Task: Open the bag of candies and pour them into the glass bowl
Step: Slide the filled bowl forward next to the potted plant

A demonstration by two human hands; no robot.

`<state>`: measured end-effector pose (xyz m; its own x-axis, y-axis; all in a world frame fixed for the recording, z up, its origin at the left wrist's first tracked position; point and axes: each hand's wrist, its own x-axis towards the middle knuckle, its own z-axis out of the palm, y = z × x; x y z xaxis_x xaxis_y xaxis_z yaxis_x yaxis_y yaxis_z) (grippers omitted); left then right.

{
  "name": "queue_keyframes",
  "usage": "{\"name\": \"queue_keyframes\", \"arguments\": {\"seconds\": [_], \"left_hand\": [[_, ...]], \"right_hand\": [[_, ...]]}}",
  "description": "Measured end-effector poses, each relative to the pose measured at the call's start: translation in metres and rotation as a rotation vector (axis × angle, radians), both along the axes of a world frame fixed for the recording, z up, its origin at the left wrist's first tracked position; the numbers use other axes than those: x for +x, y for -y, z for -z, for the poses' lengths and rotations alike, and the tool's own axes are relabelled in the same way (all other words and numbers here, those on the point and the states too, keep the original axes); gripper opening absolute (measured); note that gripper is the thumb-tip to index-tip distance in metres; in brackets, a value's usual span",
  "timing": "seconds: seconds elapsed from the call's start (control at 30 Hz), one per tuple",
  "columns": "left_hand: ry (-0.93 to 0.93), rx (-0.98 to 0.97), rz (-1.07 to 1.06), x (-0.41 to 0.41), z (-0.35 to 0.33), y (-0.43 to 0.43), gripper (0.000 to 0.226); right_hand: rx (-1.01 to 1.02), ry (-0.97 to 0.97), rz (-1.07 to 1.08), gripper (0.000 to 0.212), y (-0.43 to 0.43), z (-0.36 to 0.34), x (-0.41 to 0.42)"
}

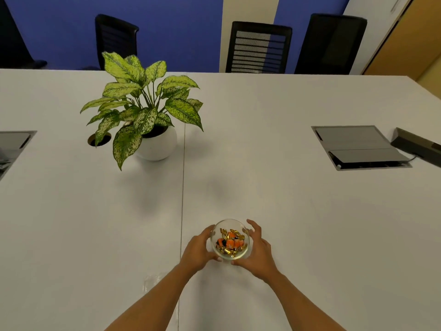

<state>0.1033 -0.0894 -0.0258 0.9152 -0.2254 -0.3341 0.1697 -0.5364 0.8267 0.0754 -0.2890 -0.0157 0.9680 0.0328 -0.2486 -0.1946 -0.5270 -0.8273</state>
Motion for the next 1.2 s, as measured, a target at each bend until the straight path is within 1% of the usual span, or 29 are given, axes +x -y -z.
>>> {"name": "queue_keyframes", "arguments": {"seconds": [0.13,0.27,0.43,0.5,0.6,0.73,0.83,1.07,1.2], "left_hand": [[0.068,0.023,0.019,0.073,-0.017,0.006,0.092],[0.102,0.027,0.017,0.158,-0.025,0.016,0.093],[0.112,0.025,-0.016,0.255,-0.02,0.024,0.097],[0.104,-0.014,-0.039,0.288,-0.014,0.025,0.1],[0.141,-0.041,-0.044,0.327,-0.003,0.026,0.099],[0.157,-0.022,-0.056,0.362,0.013,0.023,0.098],[0.157,-0.001,-0.066,0.374,0.022,0.022,0.098],[0.147,0.027,-0.056,0.38,0.028,0.021,0.095],[0.108,0.082,-0.04,0.378,0.026,0.02,0.102]], "right_hand": [[0.055,0.034,0.026,0.122,0.006,-0.012,0.067],[0.108,0.052,0.021,0.122,0.018,-0.019,0.152],[0.125,0.078,-0.01,0.123,0.028,-0.016,0.254],[0.138,0.077,-0.016,0.123,0.03,-0.01,0.291],[0.153,0.082,-0.036,0.122,0.03,0.003,0.335],[0.182,0.067,-0.05,0.122,0.028,0.02,0.372],[0.187,0.048,-0.05,0.122,0.025,0.029,0.385],[0.17,0.008,-0.048,0.123,0.023,0.041,0.395],[0.156,-0.004,-0.055,0.125,0.024,0.042,0.394]]}}
